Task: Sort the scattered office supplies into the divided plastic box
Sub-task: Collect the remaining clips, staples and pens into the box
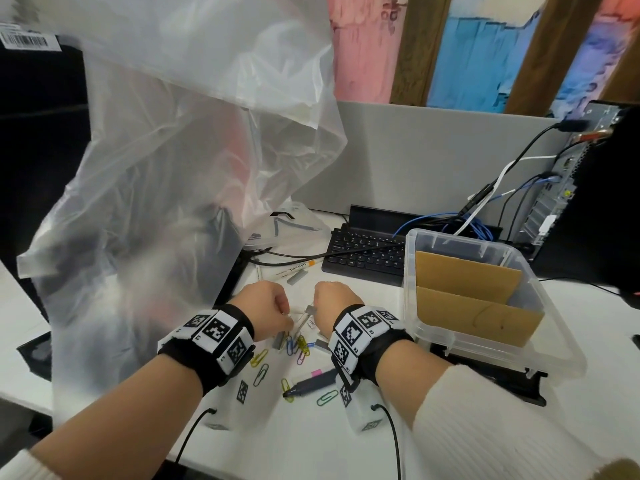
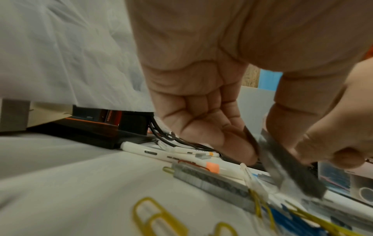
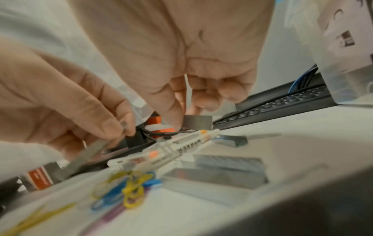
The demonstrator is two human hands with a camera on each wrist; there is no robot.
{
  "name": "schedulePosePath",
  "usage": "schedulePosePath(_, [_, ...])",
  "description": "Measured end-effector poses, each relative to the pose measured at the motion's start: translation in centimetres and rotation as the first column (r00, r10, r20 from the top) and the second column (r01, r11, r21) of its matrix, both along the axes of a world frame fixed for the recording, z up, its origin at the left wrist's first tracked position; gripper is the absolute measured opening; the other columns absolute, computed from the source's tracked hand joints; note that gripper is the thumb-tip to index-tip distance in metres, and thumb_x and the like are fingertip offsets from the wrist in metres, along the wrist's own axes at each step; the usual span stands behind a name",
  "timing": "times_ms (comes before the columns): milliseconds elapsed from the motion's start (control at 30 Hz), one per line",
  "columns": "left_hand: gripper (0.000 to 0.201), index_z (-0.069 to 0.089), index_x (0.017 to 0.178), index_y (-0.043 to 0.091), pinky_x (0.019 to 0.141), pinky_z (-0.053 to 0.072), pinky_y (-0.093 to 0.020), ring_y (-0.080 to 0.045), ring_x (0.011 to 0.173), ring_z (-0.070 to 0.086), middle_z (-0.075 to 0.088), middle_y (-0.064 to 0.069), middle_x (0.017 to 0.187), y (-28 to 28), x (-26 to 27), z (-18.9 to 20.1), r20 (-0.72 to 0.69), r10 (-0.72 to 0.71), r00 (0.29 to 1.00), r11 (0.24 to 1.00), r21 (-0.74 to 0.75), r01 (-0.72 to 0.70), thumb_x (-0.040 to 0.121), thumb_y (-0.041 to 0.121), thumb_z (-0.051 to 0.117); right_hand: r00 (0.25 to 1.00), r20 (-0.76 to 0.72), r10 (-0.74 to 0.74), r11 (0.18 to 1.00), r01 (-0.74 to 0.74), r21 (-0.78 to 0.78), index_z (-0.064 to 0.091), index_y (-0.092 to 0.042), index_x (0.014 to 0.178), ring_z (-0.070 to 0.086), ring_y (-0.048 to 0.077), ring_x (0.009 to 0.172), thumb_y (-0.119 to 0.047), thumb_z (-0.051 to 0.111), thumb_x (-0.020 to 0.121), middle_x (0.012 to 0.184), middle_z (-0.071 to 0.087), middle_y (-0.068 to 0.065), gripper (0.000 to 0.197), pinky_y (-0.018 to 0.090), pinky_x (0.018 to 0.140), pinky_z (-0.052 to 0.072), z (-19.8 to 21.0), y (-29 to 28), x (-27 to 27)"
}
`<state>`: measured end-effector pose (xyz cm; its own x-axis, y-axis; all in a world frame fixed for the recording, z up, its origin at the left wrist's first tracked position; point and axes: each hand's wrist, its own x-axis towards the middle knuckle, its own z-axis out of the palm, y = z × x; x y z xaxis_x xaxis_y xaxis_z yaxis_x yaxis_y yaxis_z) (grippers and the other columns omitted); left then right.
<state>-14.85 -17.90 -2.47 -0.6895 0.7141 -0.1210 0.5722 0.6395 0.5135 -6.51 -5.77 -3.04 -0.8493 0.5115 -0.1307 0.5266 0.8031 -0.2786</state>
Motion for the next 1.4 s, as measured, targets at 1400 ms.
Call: schedulePosePath(1400, [0.025, 0.063, 0.105, 0.004, 0.056, 0.057, -0.027, -0.009, 0.064, 0.064, 0.066, -0.014, 0.085, 13.3, 13.0, 7.7, 0.366, -0.585, 0.724, 0.748, 0.588, 0.308, 0.081, 0.002, 0.07, 0.509, -0.648, -0.567, 0.647, -0.211, -0.732, 0.061, -0.009, 0.088, 0.062, 0.014, 0.071, 0.002, 0.06, 0.087, 0.084, 0.062, 0.013, 0.012, 0.025, 0.056, 0.042, 7.4, 11.2, 20.8])
